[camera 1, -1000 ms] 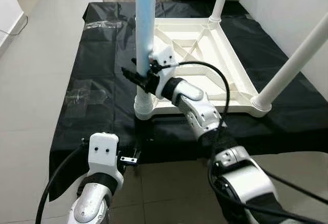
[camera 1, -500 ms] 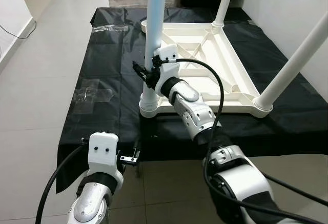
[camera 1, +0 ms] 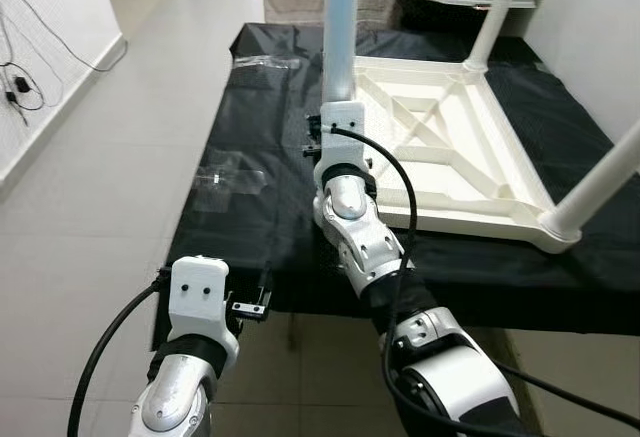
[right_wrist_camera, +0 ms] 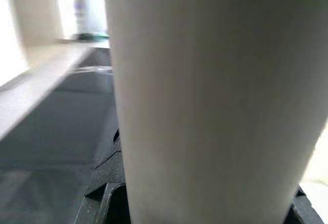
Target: Building children table
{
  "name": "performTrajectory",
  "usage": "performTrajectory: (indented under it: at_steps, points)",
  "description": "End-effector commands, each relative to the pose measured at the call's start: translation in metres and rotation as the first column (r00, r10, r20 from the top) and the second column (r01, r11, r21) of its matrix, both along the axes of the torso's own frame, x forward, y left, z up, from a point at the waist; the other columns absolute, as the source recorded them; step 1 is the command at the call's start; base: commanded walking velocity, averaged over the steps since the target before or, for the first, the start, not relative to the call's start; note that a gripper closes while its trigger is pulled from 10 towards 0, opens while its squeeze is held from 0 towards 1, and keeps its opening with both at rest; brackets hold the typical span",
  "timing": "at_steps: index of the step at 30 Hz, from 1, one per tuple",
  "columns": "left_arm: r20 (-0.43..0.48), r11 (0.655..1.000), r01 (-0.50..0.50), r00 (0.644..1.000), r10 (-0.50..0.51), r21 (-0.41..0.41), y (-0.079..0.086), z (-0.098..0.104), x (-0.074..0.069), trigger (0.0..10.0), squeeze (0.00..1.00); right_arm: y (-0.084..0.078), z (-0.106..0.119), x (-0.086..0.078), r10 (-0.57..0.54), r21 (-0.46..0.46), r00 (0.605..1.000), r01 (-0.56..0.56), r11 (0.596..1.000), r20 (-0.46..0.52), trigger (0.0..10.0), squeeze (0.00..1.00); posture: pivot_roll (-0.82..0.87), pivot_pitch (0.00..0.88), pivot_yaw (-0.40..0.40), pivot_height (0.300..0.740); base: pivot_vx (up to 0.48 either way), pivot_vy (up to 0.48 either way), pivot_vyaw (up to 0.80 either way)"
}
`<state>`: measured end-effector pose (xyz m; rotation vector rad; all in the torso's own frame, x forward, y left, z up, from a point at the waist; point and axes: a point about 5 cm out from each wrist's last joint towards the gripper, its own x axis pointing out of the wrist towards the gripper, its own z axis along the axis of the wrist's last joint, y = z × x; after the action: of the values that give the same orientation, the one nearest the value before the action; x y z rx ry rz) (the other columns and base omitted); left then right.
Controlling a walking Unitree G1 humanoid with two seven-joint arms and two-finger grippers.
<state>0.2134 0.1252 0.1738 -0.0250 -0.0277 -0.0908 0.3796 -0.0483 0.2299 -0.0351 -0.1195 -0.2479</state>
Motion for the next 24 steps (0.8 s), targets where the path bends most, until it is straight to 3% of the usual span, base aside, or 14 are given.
performTrajectory:
  at_steps: [1,4,9,13,20,24]
  points:
    - [-0.017,1.000,-0.006,1.000,0.007,0.011,0.002,-0.005,0.000,10.0,0.00,-0.006,-0.072,-0.018,-0.174,0.067,0.935,0.204,0.977,-0.309,10.0,0.00,0.10,0.209,-0.098,0.740,0.000,0.000,0.00]
    - [-0.017,1.000,-0.006,1.000,0.006,0.011,0.002,-0.005,0.000,10.0,0.00,-0.003,-0.072,-0.021,-0.204,0.107,0.924,0.250,0.962,-0.322,10.0,0.00,0.10,0.208,-0.099,0.740,0.000,0.000,0.00]
    - [-0.013,1.000,-0.008,1.000,0.008,0.013,0.002,-0.004,0.002,10.0,0.00,0.003,-0.068,-0.025,-0.295,0.193,0.880,0.384,0.903,-0.374,10.0,0.00,0.10,0.206,-0.101,0.740,0.000,0.000,0.00]
    - [-0.012,1.000,-0.011,1.000,0.011,0.014,0.003,-0.004,0.002,10.0,0.00,-0.001,-0.064,-0.024,-0.352,0.189,0.859,0.442,0.877,-0.373,10.0,0.00,0.10,0.207,-0.103,0.740,0.000,0.000,0.00]
    - [-0.016,1.000,-0.011,1.000,0.011,0.014,0.003,-0.006,0.004,10.0,0.00,-0.008,-0.065,-0.029,-0.435,0.183,0.785,0.553,0.813,-0.442,10.0,0.00,0.10,0.204,-0.102,0.740,0.000,0.000,0.00]
    - [-0.017,1.000,-0.010,1.000,0.011,0.012,0.003,-0.007,0.003,10.0,0.00,-0.007,-0.066,-0.030,-0.423,0.218,0.781,0.561,0.799,-0.460,10.0,0.00,0.10,0.203,-0.101,0.740,0.000,0.000,0.00]
